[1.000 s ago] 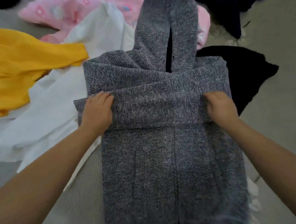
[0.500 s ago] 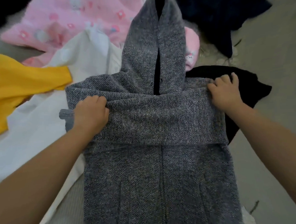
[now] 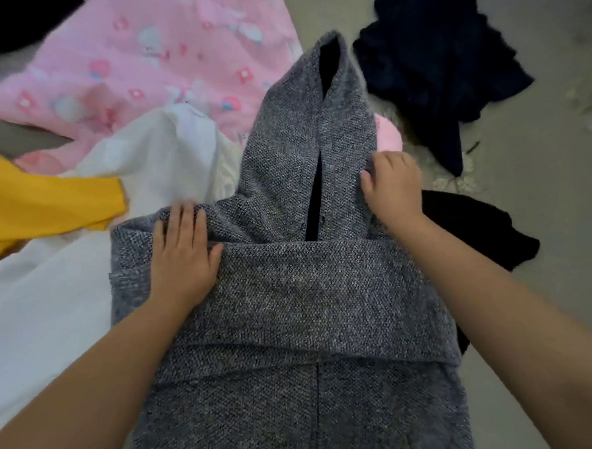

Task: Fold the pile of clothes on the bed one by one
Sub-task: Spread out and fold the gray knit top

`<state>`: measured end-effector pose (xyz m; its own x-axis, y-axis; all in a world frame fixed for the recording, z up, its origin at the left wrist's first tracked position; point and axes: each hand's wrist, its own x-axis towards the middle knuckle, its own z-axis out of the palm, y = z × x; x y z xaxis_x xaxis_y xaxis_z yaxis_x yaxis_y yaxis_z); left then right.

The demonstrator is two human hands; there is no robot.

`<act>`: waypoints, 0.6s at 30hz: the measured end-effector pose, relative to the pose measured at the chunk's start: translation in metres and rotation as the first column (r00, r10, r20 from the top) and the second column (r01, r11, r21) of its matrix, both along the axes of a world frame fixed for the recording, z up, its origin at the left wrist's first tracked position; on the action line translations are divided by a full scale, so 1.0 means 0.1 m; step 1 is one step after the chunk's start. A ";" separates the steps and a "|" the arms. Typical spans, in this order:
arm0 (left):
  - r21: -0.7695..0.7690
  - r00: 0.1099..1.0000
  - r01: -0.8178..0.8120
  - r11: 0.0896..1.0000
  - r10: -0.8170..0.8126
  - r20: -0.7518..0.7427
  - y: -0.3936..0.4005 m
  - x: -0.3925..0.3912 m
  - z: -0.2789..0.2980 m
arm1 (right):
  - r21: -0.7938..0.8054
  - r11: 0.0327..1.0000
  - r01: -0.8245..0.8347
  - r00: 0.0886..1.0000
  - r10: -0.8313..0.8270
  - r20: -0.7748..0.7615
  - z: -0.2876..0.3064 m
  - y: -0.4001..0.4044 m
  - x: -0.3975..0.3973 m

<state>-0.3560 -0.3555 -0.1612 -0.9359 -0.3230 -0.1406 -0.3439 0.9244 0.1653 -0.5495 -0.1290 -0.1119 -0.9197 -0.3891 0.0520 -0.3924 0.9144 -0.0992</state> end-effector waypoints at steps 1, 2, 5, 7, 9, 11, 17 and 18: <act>-0.005 1.000 -0.006 1.000 0.006 0.028 -0.01 0.01 -0.07 | -0.032 0.997 0.072 0.997 -0.071 0.033 0.00 -0.14 -0.09; -0.009 0.999 -0.010 1.000 0.011 0.050 -0.01 0.01 -0.15 | -0.056 0.988 0.144 0.988 -0.140 0.069 -0.01 -0.25 -0.18; -0.044 0.997 -0.031 0.999 0.034 0.073 -0.02 -0.02 -0.32 | -0.155 0.935 0.320 0.942 -0.296 0.161 -0.06 -0.46 -0.39; -0.073 0.996 -0.042 0.996 0.048 0.080 -0.04 -0.04 -0.40 | -0.287 0.857 0.428 0.897 -0.365 0.248 -0.07 -0.54 -0.51; -0.086 0.996 -0.046 0.995 0.052 0.068 -0.06 -0.06 -0.45 | -0.408 0.761 0.505 0.850 -0.355 0.390 -0.04 -0.60 -0.54; -0.093 0.998 -0.035 0.995 0.041 0.056 -0.07 -0.09 -0.48 | -0.500 0.704 0.504 0.836 -0.252 0.487 0.04 -0.61 -0.44; 0.001 0.998 -0.011 1.000 0.011 0.065 -0.10 -0.11 -0.41 | -0.639 0.744 0.194 0.870 0.170 0.462 0.33 -0.10 0.47; 0.046 0.999 -0.010 0.999 0.007 0.054 -0.12 -0.10 -0.38 | -0.608 0.787 0.104 0.851 0.245 0.464 0.34 0.06 0.64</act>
<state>-0.3664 -0.3672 -0.1989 -0.9239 -0.3228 -0.2053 -0.3610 0.9133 0.1888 -0.4851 -0.1234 -0.0775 -0.8502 -0.5027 -0.1563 -0.1882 0.5676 -0.8015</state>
